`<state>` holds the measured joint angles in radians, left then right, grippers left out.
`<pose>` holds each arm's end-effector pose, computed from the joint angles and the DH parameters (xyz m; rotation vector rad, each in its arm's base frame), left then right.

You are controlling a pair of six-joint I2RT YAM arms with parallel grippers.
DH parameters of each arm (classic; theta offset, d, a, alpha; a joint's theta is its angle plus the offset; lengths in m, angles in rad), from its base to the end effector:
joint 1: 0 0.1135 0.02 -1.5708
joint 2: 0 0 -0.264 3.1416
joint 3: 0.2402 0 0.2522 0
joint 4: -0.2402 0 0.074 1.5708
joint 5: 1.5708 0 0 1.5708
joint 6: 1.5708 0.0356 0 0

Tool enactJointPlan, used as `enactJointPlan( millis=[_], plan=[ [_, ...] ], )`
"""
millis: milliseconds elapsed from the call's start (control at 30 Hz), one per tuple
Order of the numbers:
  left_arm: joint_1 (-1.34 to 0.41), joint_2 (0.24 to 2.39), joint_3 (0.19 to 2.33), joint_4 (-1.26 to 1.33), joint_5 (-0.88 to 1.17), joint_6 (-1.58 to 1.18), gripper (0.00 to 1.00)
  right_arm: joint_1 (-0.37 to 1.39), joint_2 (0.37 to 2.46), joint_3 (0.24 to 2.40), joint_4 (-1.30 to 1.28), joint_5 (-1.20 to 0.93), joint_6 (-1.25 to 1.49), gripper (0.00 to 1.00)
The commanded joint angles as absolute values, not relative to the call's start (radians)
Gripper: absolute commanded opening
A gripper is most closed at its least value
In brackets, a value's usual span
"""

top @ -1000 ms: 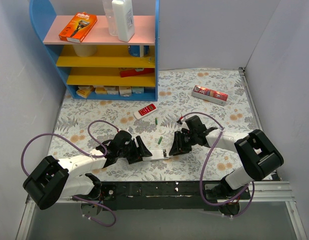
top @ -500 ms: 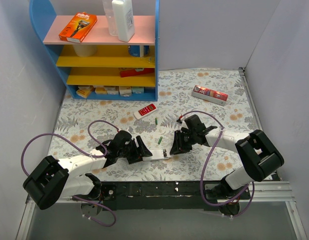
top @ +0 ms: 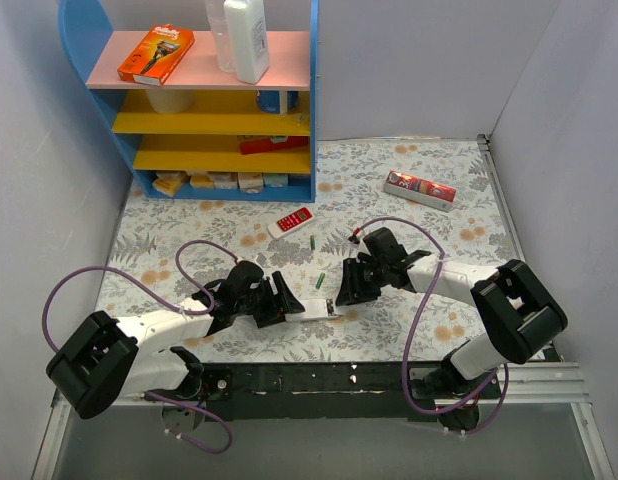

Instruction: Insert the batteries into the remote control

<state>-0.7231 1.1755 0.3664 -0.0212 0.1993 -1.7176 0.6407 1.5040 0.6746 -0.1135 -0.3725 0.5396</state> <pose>0.1485 -0.1405 0.1409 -1.2615 2.5561 -1.1362 0.2127 0.1748 0.1500 -0.2991 2.6674 0.9035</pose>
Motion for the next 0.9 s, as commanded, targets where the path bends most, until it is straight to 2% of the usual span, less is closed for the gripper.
enactJointPlan(
  millis=[0, 200, 433, 867],
  plan=[
    [-0.727, 1.203, 0.337, -0.094, 0.144, -1.689, 0.64, 0.661, 1.522, 0.707, -0.143, -0.305, 0.509, 0.47],
    [-0.730, 1.206, 0.339, -0.091, 0.143, -1.689, 0.63, 0.686, 1.537, 0.713, -0.158, -0.304, 0.503, 0.44],
    [-0.736, 1.209, 0.344, -0.091, 0.143, -1.690, 0.60, 0.716, 1.540, 0.741, -0.184, -0.304, 0.514, 0.37],
    [-0.745, 1.203, 0.344, -0.092, 0.135, -1.695, 0.57, 0.782, 1.557, 0.810, -0.310, -0.207, 0.502, 0.33]
  ],
)
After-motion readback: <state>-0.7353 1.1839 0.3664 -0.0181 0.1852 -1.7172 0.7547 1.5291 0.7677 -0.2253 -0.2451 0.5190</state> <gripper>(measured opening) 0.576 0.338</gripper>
